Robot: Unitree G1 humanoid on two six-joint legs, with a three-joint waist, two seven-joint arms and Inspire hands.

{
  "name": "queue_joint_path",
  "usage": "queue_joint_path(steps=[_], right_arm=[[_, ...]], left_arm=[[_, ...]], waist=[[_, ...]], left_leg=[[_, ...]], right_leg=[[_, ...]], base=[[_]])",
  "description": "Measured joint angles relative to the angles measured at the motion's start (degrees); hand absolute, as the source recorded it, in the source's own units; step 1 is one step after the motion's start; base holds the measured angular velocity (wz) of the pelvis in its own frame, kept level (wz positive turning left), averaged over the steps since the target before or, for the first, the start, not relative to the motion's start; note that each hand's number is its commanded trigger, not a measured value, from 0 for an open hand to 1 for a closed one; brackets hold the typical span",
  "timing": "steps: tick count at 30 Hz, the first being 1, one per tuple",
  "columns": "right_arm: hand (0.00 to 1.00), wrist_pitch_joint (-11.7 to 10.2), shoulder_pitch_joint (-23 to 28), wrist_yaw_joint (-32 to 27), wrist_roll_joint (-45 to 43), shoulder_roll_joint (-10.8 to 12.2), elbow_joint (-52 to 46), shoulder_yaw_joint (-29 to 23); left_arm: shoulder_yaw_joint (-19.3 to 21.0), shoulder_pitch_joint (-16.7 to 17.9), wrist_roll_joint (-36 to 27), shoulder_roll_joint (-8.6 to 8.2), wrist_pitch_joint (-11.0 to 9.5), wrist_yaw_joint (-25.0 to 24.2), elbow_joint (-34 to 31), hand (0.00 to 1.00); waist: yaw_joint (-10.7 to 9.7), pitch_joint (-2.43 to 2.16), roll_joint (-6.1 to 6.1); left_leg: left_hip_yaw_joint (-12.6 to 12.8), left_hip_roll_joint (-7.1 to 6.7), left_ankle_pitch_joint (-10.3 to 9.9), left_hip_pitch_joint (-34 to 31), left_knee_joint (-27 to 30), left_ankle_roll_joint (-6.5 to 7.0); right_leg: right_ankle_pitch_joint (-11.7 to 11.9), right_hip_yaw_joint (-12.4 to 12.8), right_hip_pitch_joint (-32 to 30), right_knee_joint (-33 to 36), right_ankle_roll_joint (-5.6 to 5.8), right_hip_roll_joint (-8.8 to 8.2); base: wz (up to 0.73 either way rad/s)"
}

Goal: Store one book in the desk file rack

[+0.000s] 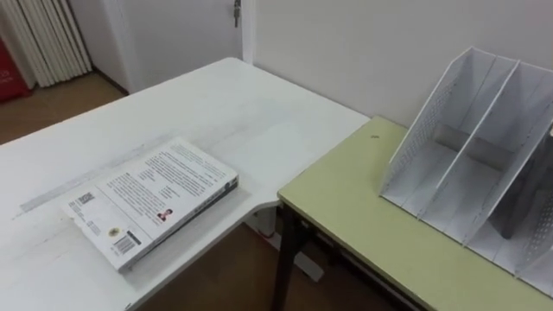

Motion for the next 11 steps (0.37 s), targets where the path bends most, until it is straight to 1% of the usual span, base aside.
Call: queue_joint_path(steps=[1, 4, 5, 6, 7, 11], right_arm=[[0.00, -0.02, -0.04, -1.30, 0.91, 0.46, 1.20, -0.64], [0.00, -0.09, -0.29, -3.18, 3.46, 0.99, 3.83, -1.54], [0.00, -0.05, -0.17, -3.46, 4.04, 1.09, 4.55, -1.74], [0.00, 0.01, -0.24, -4.21, 4.95, 1.44, 5.69, -2.56], [0.00, 0.08, -0.18, -5.15, 5.67, 1.90, 6.39, -3.69], [0.00, 0.25, -0.16, -6.58, 8.55, 2.80, 8.09, -6.16]], left_arm=[[0.76, 0.56, 0.05, -0.44, -0.06, 0.50, 0.03, 0.00], [2.59, 0.49, 1.46, -1.18, -0.05, 1.13, 0.87, 0.00], [2.96, 0.55, 1.67, -1.30, -0.03, 1.37, 1.01, 0.00], [3.88, 0.53, 2.70, -1.49, 0.00, 1.54, 1.04, 0.00], [4.82, 0.53, 4.30, -1.62, 0.03, 1.51, 1.05, 0.00], [5.72, 0.40, 7.04, -1.79, 0.05, 1.50, 1.04, 0.00]], waist=[[-0.07, -0.01, 0.01], [-0.52, 0.02, 0.03], [-0.74, 0.06, 0.04], [-1.32, 0.03, 0.04], [-1.45, 0.04, 0.03], [-2.14, 0.08, 0.33]], left_leg=[[0.00, -0.04, 0.00, 0.13, -0.07, 0.00], [-0.07, -0.14, 0.00, 0.44, 0.03, 0.00], [-0.07, -0.17, 0.00, 0.64, 0.01, 0.01], [-0.19, -0.22, 0.00, 0.88, -0.02, 0.01], [-0.56, -0.24, -0.01, 1.01, -0.11, 0.01], [-0.84, -0.24, -0.01, 0.99, -0.22, 0.00]], right_leg=[[-0.09, 0.01, 0.15, 0.00, 0.05, 0.00], [-0.12, -0.16, 0.72, -0.21, 0.08, 0.00], [-0.12, -0.20, 0.84, -0.28, 0.08, -0.05], [-0.13, -0.18, 1.12, -0.77, 0.13, -0.08], [-0.13, -0.18, 1.39, -0.99, 0.17, -0.05], [-0.18, -0.23, 1.41, -1.08, 0.22, -0.03]], base=[[0.00], [0.01], [0.05], [0.06], [0.07], [0.01]])
